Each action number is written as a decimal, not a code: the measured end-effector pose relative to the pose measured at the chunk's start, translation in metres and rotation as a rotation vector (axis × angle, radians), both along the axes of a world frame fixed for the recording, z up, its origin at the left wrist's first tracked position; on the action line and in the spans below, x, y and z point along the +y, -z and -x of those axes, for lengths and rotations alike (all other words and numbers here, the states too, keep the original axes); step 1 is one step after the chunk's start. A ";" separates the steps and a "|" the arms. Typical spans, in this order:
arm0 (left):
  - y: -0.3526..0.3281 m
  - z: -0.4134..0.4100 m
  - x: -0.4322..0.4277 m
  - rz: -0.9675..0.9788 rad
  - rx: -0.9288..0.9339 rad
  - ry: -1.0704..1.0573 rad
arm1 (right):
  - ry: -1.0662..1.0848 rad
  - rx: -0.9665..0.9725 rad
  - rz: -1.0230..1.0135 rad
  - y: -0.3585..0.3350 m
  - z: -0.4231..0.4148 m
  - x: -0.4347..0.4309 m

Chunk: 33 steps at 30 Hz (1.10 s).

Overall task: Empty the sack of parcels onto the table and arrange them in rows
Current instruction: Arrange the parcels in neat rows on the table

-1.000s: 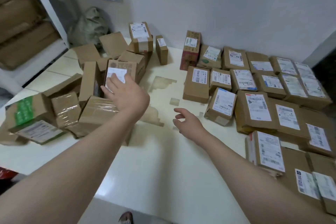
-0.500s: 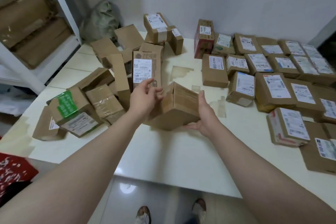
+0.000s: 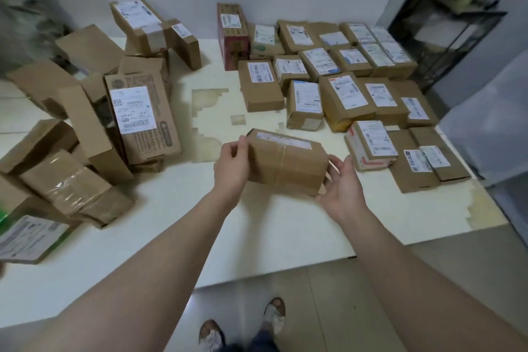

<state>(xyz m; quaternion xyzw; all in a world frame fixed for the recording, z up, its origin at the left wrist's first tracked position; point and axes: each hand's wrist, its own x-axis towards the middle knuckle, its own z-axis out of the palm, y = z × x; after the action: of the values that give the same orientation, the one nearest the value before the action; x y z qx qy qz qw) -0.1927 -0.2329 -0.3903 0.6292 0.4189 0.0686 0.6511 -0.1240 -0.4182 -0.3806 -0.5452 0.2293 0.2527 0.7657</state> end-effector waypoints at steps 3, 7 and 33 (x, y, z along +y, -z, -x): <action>0.003 -0.014 0.002 -0.020 0.075 0.056 | 0.014 0.014 0.143 0.005 -0.010 -0.018; 0.020 -0.022 -0.012 0.089 0.158 0.125 | -0.173 0.037 0.288 0.016 -0.008 -0.024; 0.002 -0.132 -0.079 -0.143 0.080 0.217 | -0.234 -0.371 1.216 -0.008 -0.107 -0.065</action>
<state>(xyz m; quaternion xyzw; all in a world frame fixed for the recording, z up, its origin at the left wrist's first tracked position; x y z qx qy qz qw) -0.0605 -0.3120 -0.3928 0.7178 0.3682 0.0023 0.5909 -0.0168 -0.4828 -0.3724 -0.9378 0.1346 0.0611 0.3142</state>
